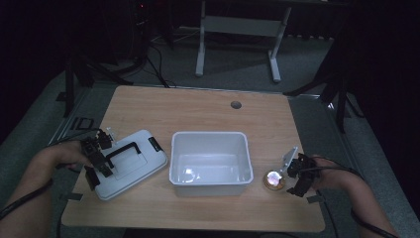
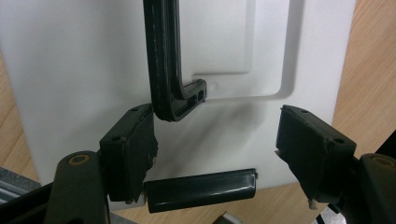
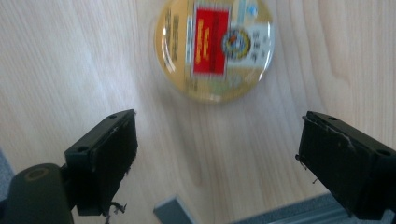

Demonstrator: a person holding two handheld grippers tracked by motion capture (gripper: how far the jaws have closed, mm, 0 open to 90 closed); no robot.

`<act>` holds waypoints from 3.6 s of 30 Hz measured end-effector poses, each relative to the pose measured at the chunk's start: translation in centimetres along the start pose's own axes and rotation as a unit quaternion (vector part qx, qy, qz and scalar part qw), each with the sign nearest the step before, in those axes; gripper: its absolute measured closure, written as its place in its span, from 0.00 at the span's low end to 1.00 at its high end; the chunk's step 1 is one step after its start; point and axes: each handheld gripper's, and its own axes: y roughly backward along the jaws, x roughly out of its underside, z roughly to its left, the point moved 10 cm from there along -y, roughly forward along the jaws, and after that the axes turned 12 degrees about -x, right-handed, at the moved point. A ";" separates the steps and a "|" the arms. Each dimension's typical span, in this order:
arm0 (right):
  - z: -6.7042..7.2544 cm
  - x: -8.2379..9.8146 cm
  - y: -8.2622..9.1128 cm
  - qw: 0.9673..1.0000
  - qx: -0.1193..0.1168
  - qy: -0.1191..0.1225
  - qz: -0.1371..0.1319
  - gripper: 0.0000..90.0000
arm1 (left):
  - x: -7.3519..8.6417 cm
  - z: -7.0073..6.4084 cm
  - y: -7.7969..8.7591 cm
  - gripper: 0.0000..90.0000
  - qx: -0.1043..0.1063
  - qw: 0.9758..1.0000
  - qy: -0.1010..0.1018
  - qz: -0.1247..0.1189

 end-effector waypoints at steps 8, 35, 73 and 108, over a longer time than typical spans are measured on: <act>-0.3 -2.4 -0.9 1.000 -0.003 0.023 -0.003 0.13 | -0.2 -0.1 0.0 0.31 0.000 1.000 -0.004 -0.002; -0.9 -4.4 -3.7 0.998 -0.021 0.047 0.021 0.23 | -0.1 -0.1 -0.1 0.31 0.005 1.000 -0.006 0.002; 1.4 -7.3 7.1 0.990 -0.007 0.133 0.051 0.23 | -0.1 -0.1 0.5 0.31 0.001 1.000 -0.005 0.010; 3.6 -18.1 9.9 0.972 -0.001 0.231 0.046 0.23 | 0.4 -0.3 0.1 0.31 0.009 1.000 -0.004 0.020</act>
